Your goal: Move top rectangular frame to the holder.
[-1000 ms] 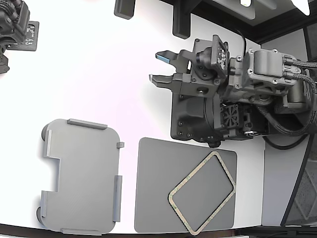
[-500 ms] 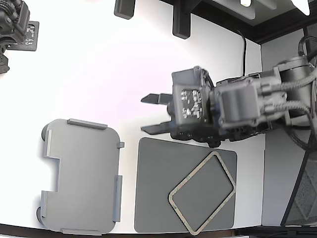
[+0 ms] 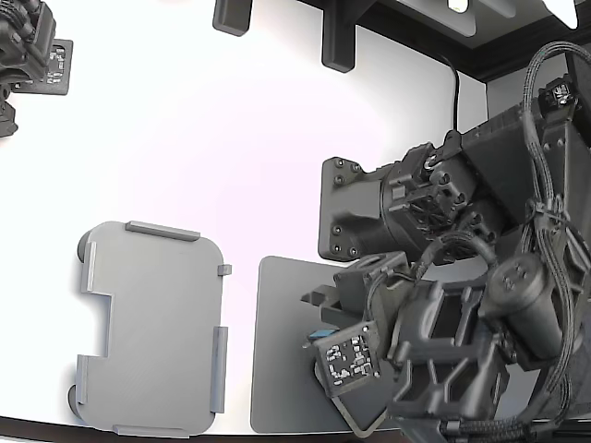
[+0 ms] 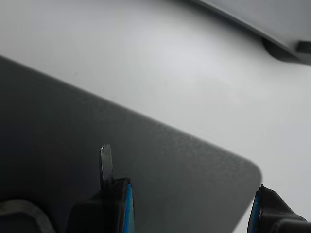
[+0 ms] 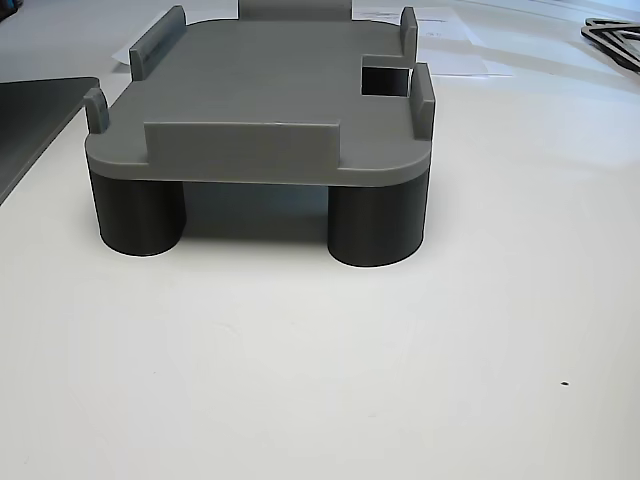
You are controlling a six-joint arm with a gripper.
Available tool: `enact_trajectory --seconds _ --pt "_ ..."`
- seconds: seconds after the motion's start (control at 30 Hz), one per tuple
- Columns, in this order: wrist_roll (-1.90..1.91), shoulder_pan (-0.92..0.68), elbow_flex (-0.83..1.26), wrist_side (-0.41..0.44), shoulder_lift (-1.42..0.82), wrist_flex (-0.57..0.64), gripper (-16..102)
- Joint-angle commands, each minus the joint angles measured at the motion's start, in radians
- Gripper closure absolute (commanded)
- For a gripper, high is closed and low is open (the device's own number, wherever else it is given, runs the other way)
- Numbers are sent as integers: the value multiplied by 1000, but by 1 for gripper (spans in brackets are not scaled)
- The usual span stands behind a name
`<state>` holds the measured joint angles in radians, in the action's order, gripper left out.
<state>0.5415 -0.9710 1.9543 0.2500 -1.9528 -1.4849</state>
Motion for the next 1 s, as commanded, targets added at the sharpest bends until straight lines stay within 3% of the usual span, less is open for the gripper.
enact_trajectory --seconds 0.0,0.07,0.17,0.57,0.97 --pt "110 -140 -29 20 14 -15 -11" --pt "135 -175 -23 8 20 -15 -6" --pt "141 -212 -8 0 5 -18 -14" --pt "218 -328 -26 -81 118 -8 -14" --pt "268 -422 -63 -63 222 -40 -8"
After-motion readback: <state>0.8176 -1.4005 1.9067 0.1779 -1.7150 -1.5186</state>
